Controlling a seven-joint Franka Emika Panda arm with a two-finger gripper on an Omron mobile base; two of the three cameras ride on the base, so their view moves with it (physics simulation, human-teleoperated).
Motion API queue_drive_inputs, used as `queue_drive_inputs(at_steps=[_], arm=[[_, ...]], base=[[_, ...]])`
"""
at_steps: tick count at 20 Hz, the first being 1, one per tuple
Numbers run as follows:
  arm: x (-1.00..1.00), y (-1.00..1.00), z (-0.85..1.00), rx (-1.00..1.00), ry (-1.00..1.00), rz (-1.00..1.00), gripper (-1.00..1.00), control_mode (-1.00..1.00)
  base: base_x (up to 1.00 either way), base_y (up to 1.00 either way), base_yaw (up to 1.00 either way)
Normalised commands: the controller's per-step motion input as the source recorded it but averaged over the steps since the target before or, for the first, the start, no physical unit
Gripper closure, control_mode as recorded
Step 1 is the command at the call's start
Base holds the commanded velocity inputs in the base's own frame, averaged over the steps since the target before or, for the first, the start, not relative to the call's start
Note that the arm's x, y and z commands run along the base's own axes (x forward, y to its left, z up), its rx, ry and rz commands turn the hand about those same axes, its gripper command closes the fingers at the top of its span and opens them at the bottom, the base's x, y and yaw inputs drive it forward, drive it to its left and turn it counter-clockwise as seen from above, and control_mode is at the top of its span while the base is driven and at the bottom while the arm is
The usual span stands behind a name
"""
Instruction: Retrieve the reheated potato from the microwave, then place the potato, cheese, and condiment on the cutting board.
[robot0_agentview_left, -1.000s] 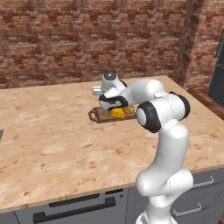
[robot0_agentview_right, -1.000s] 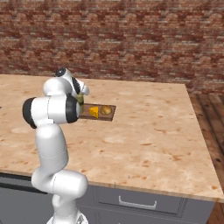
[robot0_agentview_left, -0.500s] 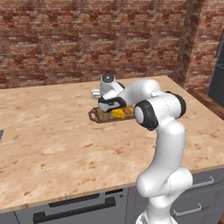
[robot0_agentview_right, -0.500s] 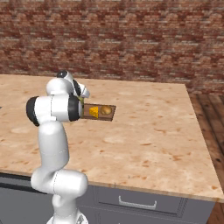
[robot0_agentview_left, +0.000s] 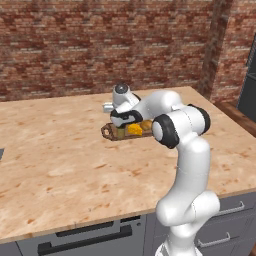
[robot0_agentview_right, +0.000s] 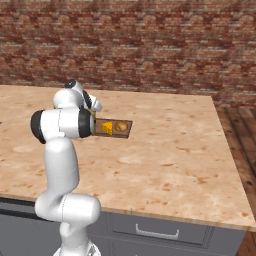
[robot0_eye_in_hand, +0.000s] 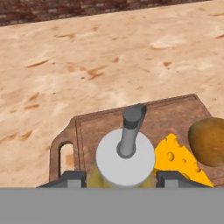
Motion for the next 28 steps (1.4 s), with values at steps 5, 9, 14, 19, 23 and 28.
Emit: queue_drive_inputs(at_steps=[5, 9, 14, 19, 23, 28], arm=[[0.11, 0.01, -0.13, 0.00, 0.00, 0.00, 1.00, -1.00], [0.19, 0.00, -0.04, 0.00, 0.00, 0.00, 1.00, -1.00], [0.24, 0.00, -0.12, 0.00, 0.00, 0.00, 1.00, -1.00], [0.08, 0.00, -0.29, 0.00, -0.01, 0.00, 1.00, -1.00], [-0.12, -0.02, -0.28, 0.00, 0.00, 0.00, 1.00, -1.00], [-0.14, -0.06, -0.32, 0.00, 0.00, 0.00, -1.00, -1.00]], base=[[0.00, 0.00, 0.00], [0.00, 0.00, 0.00], [0.00, 0.00, 0.00], [0.00, 0.00, 0.00], [0.00, 0.00, 0.00], [0.00, 0.00, 0.00]])
